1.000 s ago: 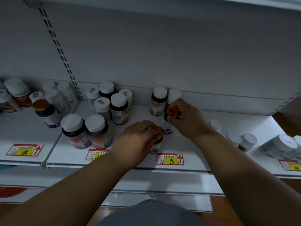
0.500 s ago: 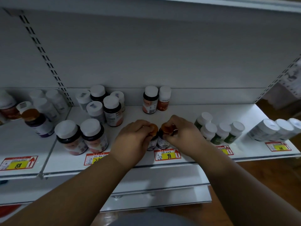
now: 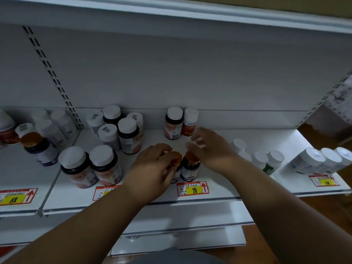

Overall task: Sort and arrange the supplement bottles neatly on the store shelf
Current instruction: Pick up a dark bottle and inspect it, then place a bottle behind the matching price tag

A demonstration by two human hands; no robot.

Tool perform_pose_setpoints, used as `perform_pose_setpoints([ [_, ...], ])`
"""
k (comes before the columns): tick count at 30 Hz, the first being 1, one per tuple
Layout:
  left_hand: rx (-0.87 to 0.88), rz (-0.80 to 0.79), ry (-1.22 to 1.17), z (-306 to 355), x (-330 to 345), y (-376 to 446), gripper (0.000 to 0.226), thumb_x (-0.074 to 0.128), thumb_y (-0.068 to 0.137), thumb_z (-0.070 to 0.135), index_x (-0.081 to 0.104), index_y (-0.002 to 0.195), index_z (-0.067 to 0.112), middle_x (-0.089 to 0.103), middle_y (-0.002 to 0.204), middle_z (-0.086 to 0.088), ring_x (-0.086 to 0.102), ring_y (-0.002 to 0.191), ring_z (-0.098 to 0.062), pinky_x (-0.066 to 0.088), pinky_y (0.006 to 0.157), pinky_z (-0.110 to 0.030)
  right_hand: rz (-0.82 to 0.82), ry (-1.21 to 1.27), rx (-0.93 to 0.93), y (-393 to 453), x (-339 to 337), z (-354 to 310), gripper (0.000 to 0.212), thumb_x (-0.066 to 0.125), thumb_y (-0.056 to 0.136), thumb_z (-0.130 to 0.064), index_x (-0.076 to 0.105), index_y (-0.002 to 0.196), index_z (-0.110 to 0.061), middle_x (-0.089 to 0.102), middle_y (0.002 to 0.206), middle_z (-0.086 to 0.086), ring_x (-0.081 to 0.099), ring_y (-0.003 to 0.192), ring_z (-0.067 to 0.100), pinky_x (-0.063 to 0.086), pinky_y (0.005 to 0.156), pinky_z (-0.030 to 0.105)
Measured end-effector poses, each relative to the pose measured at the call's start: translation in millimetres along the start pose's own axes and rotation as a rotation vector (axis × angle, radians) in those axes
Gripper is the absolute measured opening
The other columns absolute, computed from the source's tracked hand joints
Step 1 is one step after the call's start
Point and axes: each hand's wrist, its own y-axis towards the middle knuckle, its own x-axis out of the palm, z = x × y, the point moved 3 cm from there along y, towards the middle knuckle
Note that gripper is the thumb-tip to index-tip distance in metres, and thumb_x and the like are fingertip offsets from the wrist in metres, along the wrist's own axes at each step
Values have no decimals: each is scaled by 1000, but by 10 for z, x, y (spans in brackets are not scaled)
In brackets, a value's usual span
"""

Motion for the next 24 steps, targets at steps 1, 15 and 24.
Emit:
perform_pose_setpoints([
  [1,-1,8,7,19,-14,23,21,64,85,22,67,105,17,60,107,-5,59,91,-27,46,78,-38,63,-11,-15,130,-58,-9,24,57,91,-44,55,105,-25,55,108,-4,56,95,11,43,73,26],
  [15,-179,-36,-92,55,65,327,38,48,88,41,62,112,16,59,109,-2,55,101,-22,45,84,-34,216,-119,71,967,57,223,30,58,90,-20,49,118,-15,40,123,13,57,97,33,48,78,35],
  [24,-459,90,-397,79,-167,190,37,44,93,52,57,117,27,53,104,18,51,100,-3,42,85,-26,424,347,-42,138,-270,-232,24,48,97,-23,56,120,-24,55,115,-5,52,96,5,39,77,8],
])
